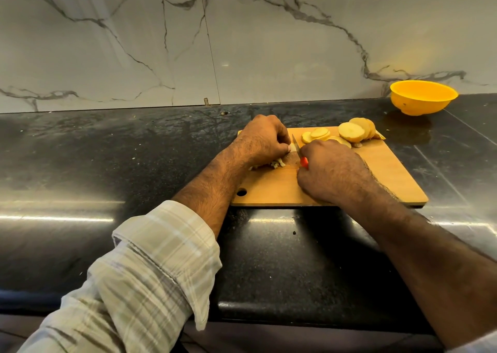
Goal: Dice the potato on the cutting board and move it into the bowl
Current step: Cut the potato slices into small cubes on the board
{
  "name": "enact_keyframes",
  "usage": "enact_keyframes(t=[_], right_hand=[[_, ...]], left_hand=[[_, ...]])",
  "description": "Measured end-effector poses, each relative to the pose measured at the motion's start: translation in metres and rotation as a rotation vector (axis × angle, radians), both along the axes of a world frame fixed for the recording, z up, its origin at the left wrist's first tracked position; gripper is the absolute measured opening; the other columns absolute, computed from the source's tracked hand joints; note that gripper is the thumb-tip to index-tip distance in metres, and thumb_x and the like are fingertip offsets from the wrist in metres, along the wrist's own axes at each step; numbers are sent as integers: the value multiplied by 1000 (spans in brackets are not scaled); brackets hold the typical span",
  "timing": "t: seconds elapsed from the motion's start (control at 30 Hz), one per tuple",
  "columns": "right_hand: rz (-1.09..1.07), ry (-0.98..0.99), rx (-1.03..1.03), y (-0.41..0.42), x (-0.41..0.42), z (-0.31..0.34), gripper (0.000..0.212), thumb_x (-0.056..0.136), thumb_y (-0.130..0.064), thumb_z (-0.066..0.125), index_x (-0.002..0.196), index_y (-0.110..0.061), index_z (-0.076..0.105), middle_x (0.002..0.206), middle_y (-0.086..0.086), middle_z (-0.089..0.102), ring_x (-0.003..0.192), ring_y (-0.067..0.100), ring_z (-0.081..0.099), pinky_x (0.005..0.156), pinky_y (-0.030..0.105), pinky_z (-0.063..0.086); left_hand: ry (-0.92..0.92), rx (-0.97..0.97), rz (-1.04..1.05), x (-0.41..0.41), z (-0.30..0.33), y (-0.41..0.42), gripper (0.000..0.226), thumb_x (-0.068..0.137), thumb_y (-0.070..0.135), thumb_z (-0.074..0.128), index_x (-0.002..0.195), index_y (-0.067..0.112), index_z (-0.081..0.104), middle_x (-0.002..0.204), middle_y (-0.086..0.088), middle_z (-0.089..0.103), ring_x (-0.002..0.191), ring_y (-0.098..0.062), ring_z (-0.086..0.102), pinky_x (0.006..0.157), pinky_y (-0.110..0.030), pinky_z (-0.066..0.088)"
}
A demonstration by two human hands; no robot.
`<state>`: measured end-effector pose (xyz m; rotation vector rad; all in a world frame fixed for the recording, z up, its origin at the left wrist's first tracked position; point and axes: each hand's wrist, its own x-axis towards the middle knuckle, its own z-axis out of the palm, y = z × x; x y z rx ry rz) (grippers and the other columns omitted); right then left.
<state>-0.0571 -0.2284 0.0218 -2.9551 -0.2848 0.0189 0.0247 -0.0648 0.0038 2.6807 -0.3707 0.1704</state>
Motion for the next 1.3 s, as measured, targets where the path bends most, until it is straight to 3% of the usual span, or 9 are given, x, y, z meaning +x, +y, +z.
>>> enact_keyframes(t=[0.27, 0.4, 0.6, 0.73, 1.0, 1.3], right_hand=[[11, -20, -4, 6, 6, 1, 46, 93, -35, 68, 137, -23, 61, 124, 4, 65, 96, 18, 51, 80, 35, 55], [15, 31, 32, -4, -6, 8, 46, 92, -31, 68, 138, -26, 64, 127, 1, 65, 99, 17, 53, 78, 33, 53], [-6, -55, 67, 0, -10, 11, 45, 93, -35, 66, 137, -26, 66, 131, 2, 67, 103, 19, 57, 76, 34, 52], [-3, -29, 51, 7, -5, 5, 45, 95, -35, 64, 138, -25, 62, 128, 4, 64, 98, 17, 51, 76, 33, 50], [-34, -99, 32, 18, 2, -1, 34, 94, -39, 64, 124, -22, 66, 100, 0, 58, 90, 19, 57, 70, 35, 53], [-14, 8, 78, 10, -4, 12, 34, 96, -31, 63, 128, -25, 70, 114, 0, 70, 98, 20, 61, 83, 37, 58]], left_hand=[[-3, -5, 4, 1, 0, -1, 10, 93, 20, 79, 102, 17, 83, 92, 9, 70, 79, 0, 60, 65, -14, 45], [1, 0, 6, -2, 1, -3, 13, 94, 20, 78, 105, 17, 83, 98, 7, 72, 81, -2, 60, 71, -18, 50], [19, -73, 26, -6, 2, 4, 12, 91, 17, 80, 102, 16, 84, 99, 4, 76, 87, -6, 68, 82, -26, 61], [22, -88, 36, -6, 2, 3, 11, 90, 16, 81, 100, 14, 84, 100, 3, 76, 89, -8, 69, 86, -29, 63], [20, -82, 37, -4, 1, 2, 8, 91, 14, 80, 99, 14, 83, 100, 3, 75, 89, -8, 69, 86, -30, 63], [0, -50, 21, -8, 3, 2, 7, 91, 17, 80, 98, 18, 84, 99, 5, 76, 88, -7, 68, 86, -30, 62]])
